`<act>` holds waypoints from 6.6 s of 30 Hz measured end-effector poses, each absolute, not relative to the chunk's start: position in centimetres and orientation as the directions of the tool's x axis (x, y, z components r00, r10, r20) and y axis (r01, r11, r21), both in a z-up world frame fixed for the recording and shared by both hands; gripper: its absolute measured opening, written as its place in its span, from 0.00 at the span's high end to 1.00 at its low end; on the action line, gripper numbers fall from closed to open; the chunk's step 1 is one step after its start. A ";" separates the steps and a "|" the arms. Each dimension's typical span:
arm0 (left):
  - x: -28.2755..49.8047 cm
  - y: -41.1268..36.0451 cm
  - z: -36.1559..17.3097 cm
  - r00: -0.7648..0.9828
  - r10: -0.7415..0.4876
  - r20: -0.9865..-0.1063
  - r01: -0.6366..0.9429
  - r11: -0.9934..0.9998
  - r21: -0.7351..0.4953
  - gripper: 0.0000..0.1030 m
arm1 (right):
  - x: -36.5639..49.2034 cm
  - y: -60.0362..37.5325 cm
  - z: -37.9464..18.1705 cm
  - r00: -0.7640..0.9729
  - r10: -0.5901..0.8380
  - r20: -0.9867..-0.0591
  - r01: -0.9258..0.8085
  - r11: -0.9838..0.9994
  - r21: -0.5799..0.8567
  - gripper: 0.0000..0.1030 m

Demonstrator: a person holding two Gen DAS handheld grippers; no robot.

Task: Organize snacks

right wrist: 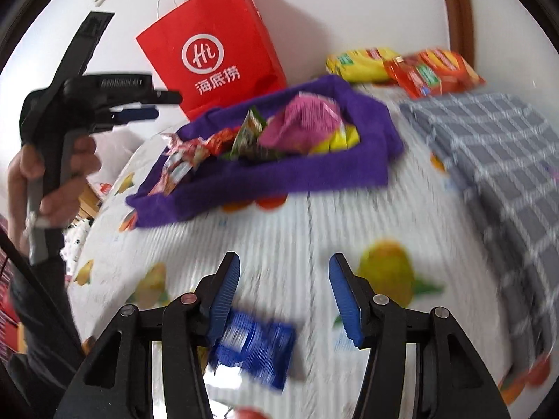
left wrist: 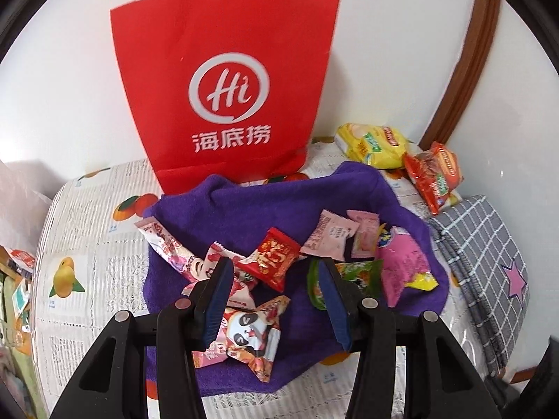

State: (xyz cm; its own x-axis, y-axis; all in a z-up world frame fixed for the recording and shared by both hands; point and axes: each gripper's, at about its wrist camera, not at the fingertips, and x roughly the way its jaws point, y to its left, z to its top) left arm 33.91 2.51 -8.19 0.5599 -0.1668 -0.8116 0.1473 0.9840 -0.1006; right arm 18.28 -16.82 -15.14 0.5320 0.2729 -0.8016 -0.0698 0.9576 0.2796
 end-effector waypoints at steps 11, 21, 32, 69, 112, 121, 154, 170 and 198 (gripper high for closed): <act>31.7 0.6 -5.5 0.590 -0.227 -0.775 0.235 0.967 -0.104 0.51 | 14.5 -14.2 -17.7 0.446 0.259 -0.857 0.004 0.957 0.291 0.46; 30.7 1.0 -4.1 0.604 -0.279 -0.746 0.261 0.954 -0.145 0.48 | 14.7 -11.5 -18.3 0.477 0.144 -0.867 0.000 0.986 0.165 0.30; 30.9 2.2 -3.6 0.619 -0.269 -0.738 0.232 0.960 -0.156 0.44 | 14.1 -11.3 -18.8 0.528 0.011 -0.849 -0.063 0.998 -0.026 0.50; 21.9 0.2 -11.4 0.403 -0.373 -0.836 0.326 0.912 -0.251 0.35 | 16.5 -20.9 -19.0 0.583 0.024 -0.812 0.072 0.994 0.081 0.51; 16.2 0.7 -14.1 0.528 -0.256 -0.810 0.287 0.951 -0.114 0.52 | 16.3 -20.0 -19.3 0.589 0.002 -0.808 0.046 0.998 0.036 0.53; 16.0 3.5 -11.5 0.553 -0.255 -0.793 0.245 0.960 -0.138 0.52 | 15.7 -19.1 -18.6 0.590 0.029 -0.807 -0.004 0.999 0.033 0.54; 24.0 6.5 0.1 0.695 -0.192 -0.693 0.133 0.981 -0.137 0.52 | 27.3 -14.5 -1.7 0.723 0.142 -0.677 -0.102 0.990 0.099 0.54; 32.0 8.5 -0.9 0.688 -0.183 -0.702 0.063 0.979 -0.193 0.52 | 35.6 -11.2 -3.5 0.662 0.245 -0.709 -0.171 0.969 0.176 0.54; 37.2 13.0 -6.7 0.608 -0.147 -0.780 -0.049 0.974 -0.221 0.52 | 43.4 -6.8 -15.0 0.322 0.298 -0.899 -0.270 0.939 0.214 0.53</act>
